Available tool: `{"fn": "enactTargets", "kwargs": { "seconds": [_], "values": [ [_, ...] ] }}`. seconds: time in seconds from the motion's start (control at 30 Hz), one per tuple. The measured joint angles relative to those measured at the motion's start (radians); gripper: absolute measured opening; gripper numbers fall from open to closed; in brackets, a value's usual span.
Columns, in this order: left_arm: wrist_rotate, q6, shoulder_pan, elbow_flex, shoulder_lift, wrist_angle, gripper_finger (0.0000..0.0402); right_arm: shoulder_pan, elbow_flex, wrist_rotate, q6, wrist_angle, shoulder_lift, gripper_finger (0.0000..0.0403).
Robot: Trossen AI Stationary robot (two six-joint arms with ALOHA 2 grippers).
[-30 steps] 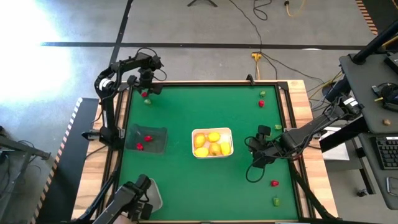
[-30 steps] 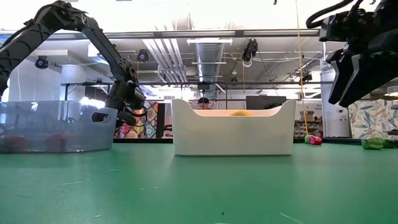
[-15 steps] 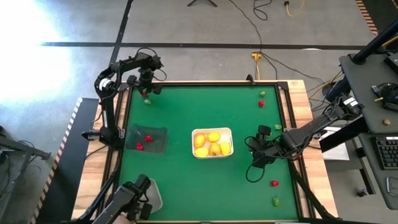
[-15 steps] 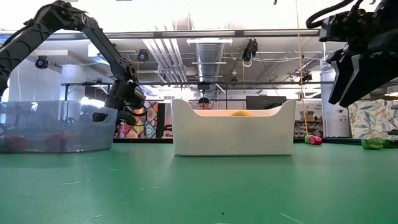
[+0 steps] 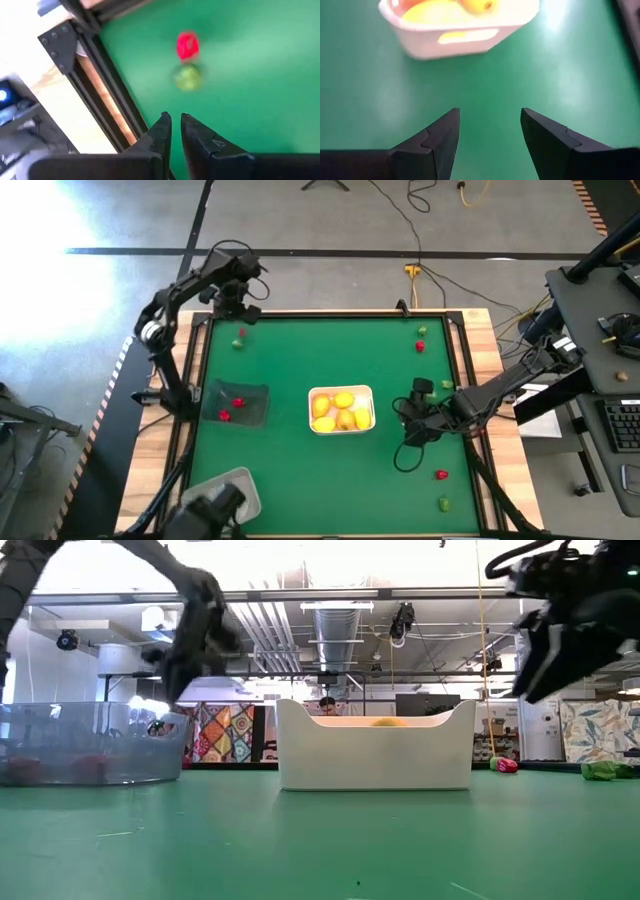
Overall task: Sort produce into baskets
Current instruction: Put the red chili pepper into the black bin
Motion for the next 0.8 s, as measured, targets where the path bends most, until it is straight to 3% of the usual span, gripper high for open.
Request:
{"fn": "enactTargets", "kwargs": {
  "seconds": [0.17, 0.33, 0.63, 0.8],
  "values": [
    [0.002, -0.057, -0.154, -0.055, -0.132, -0.003, 0.0002, -0.049, 0.006, 0.017, -0.075, 0.075, 0.000, 0.0203],
    [0.000, -0.099, -0.194, -0.089, -0.156, 0.119, 0.0009, -0.054, 0.014, 0.013, -0.083, 0.075, 0.000, 0.0203],
    [0.000, 0.028, -0.160, -0.111, 0.037, 0.200, 0.0109, -0.034, -0.007, -0.107, 0.110, 0.005, 0.000, 0.0203],
    [-0.075, 0.132, -0.071, -0.113, 0.137, 0.218, 0.0157, -0.011, -0.026, -0.112, 0.170, 0.006, 0.001, 0.0203]
  ]
}}
